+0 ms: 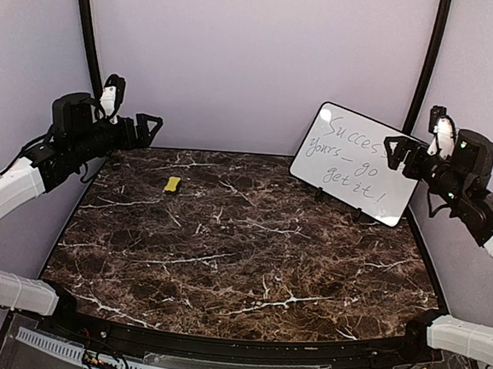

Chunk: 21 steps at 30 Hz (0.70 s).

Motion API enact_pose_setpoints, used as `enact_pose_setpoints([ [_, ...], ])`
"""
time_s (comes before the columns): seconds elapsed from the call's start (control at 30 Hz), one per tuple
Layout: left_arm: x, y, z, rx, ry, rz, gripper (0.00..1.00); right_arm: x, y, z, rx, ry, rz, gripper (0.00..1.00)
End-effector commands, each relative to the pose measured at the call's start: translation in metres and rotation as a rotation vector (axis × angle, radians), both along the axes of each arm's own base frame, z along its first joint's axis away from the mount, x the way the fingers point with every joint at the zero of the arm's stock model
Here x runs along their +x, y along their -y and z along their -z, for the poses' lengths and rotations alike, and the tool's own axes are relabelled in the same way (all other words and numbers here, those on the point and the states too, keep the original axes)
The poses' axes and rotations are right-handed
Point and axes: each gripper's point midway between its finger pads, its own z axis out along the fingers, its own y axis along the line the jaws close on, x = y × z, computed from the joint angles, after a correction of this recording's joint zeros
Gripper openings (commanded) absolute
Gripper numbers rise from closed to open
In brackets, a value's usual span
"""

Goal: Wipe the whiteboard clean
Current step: Move the whiteboard to the center of the board.

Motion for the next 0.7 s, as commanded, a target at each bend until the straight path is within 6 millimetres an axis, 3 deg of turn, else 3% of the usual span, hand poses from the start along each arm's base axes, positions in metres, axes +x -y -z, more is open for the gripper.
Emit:
enact_pose_setpoints([
  [0.0,-0.001,0.001,-0.005,-0.012,0.003,-0.001,0.99,0.0,0.001,-0.009,-0.007,0.035,0.001,0.99],
  [0.23,-0.001,-0.005,0.019,0.007,-0.063,-0.031,0.99,0.012,-0.01,0.013,-0.07,-0.046,-0.044,0.99],
  [0.5,0.002,-0.02,0.035,-0.051,-0.044,-0.133,0.99,0.052,-0.012,0.073,-0.012,-0.248,0.061,0.99],
  [0.67,0.003,-0.018,0.047,-0.047,-0.054,-0.123,0.99,0.073,-0.011,0.098,0.054,-0.276,0.133,0.99],
])
